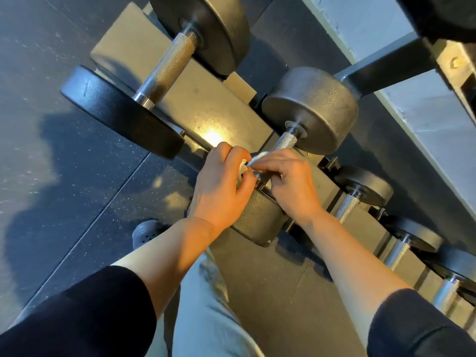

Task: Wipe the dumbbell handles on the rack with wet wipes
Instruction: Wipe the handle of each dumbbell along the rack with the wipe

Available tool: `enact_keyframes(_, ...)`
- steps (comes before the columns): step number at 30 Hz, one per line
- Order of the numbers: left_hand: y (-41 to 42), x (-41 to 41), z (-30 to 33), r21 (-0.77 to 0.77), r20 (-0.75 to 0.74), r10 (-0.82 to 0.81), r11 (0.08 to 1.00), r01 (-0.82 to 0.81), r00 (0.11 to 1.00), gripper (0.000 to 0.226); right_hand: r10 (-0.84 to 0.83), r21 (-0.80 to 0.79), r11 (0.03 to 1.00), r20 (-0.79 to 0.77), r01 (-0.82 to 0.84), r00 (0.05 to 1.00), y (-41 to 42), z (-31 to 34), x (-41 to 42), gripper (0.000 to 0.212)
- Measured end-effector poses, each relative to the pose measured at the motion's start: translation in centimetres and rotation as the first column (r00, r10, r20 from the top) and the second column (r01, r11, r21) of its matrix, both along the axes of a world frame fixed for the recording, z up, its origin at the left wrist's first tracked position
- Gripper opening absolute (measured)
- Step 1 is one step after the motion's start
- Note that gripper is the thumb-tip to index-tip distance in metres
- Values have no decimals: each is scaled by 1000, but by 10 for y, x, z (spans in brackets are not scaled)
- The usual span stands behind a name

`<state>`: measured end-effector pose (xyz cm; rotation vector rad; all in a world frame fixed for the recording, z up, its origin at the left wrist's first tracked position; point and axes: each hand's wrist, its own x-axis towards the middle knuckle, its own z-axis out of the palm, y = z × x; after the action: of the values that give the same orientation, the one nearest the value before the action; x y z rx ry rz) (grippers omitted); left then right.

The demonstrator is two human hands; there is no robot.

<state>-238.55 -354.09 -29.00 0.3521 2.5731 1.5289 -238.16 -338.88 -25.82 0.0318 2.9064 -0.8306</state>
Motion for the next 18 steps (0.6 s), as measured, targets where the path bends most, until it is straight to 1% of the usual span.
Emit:
enact_keyframes(2,-2,0,1,-23,-13,-24,999,24,1000,29,-148,-130,980,16,148,989,-9,2,-3,45)
enact_keyframes(4,-3,-2,4,-72,-26,-54,996,52,998,31,-235,-207,952,-33,223,971,-21,2,-10,43)
enact_keyframes(6,-12,-12,9,-124,-58,-57,991,49,997,33,-276,-278,928,-68,248,959,-34,-1,-23,41)
enact_keyframes(8,-30,-28,15,-234,-192,-74,972,28,979,24,-293,-349,902,-67,253,954,-52,-4,-44,39)
enact_keyframes(10,-51,-46,23,-275,-278,-70,961,-9,958,17,-287,-407,885,-93,226,953,-71,-7,-67,37)
enact_keyframes(12,-70,-62,33,-295,-357,-66,954,-46,932,14,-293,-427,877,-112,220,950,-88,-11,-85,36)
enact_keyframes(14,-87,-76,41,-347,-419,-88,935,-70,904,11,-327,-432,861,-64,269,943,-100,-14,-100,36)
enact_keyframes(16,-103,-90,46,-401,-433,-79,909,-114,898,11,-372,-419,849,-43,321,927,-108,-16,-113,36)
enact_keyframes(18,-117,-104,45,-462,-407,-54,874,-154,912,12,-423,-389,843,-53,371,905,-113,-16,-124,34)
